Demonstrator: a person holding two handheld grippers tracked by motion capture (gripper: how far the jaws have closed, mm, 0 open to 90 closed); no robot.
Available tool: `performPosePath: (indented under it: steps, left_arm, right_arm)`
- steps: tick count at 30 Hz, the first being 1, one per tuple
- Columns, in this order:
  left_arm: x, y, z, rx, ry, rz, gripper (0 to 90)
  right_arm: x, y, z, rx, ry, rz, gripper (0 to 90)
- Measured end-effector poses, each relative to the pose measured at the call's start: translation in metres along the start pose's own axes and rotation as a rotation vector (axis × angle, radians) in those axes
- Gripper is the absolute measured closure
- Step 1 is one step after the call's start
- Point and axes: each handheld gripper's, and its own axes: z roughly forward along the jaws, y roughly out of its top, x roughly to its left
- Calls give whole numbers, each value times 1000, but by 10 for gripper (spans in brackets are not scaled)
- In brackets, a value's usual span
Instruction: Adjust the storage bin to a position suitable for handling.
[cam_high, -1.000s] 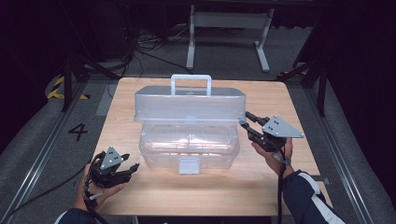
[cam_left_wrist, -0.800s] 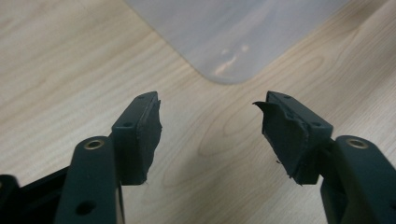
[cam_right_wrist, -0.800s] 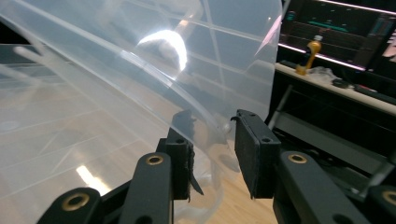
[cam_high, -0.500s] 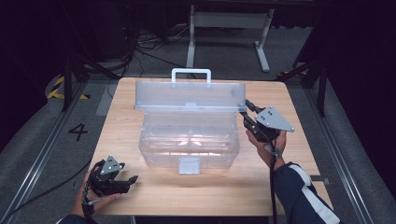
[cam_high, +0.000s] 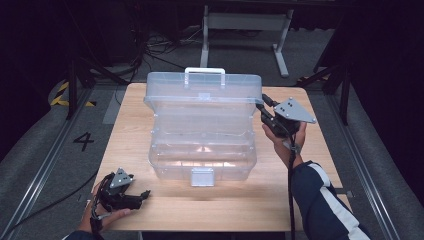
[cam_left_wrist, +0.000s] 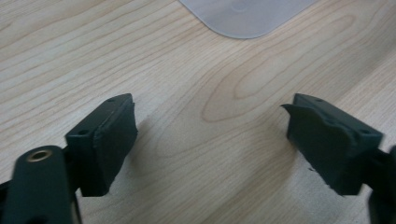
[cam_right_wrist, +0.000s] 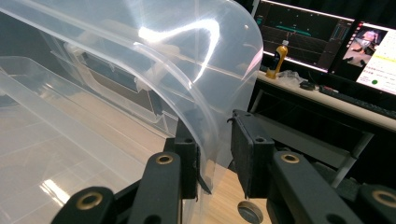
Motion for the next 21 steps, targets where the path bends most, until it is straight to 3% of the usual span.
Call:
performPosePath:
  steps: [7,21]
  left_arm:
    - [1,1,1,-3,1,10,150]
    - [1,1,1,-1,-1,13,149]
  right_arm:
    - [-8,8,7,22,22,-5,727]
    - [-23,16,24,46,56,51,737]
